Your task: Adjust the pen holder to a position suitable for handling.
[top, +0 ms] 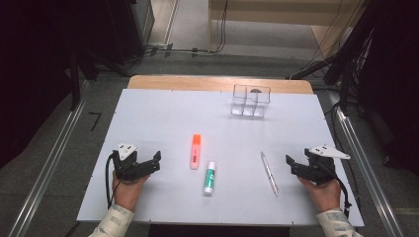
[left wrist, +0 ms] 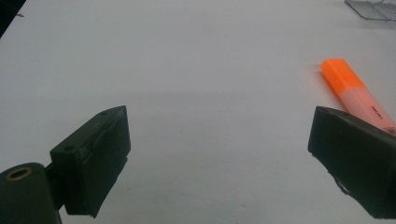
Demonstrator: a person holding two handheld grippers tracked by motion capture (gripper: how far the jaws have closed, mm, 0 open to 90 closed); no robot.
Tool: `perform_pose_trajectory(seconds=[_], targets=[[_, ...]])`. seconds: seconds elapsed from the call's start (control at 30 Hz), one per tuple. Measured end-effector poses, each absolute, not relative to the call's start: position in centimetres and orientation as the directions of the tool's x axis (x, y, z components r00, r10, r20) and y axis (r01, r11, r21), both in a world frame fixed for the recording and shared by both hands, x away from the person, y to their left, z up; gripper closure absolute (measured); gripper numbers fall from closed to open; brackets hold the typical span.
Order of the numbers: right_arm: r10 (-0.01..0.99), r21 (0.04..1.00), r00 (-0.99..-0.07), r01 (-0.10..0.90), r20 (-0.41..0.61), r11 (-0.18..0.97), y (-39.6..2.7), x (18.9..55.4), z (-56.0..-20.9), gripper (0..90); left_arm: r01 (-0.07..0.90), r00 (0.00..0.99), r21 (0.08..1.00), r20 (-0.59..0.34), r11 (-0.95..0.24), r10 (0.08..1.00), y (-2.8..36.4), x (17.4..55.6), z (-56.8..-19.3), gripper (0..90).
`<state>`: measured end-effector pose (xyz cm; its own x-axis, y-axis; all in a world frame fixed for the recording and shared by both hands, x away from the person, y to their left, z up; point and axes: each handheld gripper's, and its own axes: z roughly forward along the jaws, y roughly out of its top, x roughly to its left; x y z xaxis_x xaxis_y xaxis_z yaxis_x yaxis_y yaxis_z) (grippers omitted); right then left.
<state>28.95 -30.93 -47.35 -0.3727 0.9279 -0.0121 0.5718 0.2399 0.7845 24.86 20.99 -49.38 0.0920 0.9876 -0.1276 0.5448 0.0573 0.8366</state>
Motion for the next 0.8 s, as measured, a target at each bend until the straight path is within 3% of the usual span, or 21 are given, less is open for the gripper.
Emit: perform_pose_trajectory(seconds=[0.8], targets=[[0.939, 0.795, -0.343, 0.571, 0.007, 0.203, -30.3, 31.3, -47.0, 23.1, 0.534, 0.116, 0.846, -0.097, 0.020, 0.989, 19.1, 27.0, -49.2, 6.0]])
